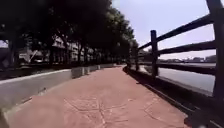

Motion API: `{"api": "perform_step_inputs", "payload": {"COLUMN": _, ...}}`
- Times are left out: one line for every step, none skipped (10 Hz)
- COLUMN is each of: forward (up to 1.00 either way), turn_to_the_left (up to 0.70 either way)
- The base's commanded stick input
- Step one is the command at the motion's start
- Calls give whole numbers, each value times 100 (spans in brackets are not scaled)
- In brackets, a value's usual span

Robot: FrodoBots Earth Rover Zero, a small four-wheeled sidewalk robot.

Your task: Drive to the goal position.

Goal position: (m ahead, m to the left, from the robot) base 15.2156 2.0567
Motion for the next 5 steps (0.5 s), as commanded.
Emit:
{"api": "perform_step_inputs", "payload": {"forward": 100, "turn_to_the_left": 1}}
{"api": "perform_step_inputs", "payload": {"forward": 100, "turn_to_the_left": 1}}
{"api": "perform_step_inputs", "payload": {"forward": 100, "turn_to_the_left": 1}}
{"api": "perform_step_inputs", "payload": {"forward": 100, "turn_to_the_left": 1}}
{"api": "perform_step_inputs", "payload": {"forward": 100, "turn_to_the_left": 1}}
